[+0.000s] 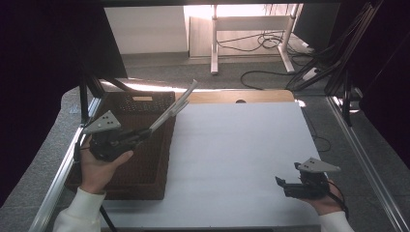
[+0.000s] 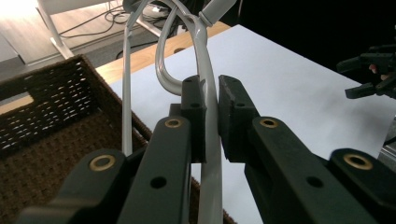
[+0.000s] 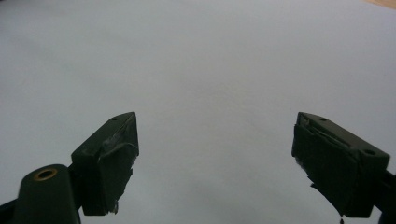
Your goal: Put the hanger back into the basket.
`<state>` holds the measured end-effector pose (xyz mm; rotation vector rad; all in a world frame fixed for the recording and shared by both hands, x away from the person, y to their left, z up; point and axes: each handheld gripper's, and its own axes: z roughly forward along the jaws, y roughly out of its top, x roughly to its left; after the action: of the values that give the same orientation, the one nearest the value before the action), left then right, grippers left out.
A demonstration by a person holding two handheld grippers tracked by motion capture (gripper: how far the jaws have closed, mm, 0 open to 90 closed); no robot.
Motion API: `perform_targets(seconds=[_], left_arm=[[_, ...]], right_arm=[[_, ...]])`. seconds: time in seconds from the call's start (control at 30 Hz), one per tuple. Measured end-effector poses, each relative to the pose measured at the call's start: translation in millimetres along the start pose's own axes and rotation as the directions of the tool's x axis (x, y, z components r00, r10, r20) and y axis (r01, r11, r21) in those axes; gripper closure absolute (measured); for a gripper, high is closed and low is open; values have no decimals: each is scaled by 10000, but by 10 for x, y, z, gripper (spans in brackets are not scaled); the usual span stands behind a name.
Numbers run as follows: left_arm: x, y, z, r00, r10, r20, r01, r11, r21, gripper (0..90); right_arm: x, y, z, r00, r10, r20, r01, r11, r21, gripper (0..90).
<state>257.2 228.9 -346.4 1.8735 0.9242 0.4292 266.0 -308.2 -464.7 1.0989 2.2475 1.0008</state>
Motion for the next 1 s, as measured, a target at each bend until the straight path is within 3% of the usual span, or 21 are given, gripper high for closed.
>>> perform_targets(seconds=[0.6, 1.0], left_arm=[[219, -194, -221, 9978, -340, -570, 343, 9994, 35, 819], [408, -454, -390, 9936, -733, -859, 731, 9973, -58, 819]], right_arm=[[5, 0, 8, 10000, -1, -4, 1, 10000, 14, 153], [19, 0, 10, 10000, -10, -1, 10, 10000, 45, 153]])
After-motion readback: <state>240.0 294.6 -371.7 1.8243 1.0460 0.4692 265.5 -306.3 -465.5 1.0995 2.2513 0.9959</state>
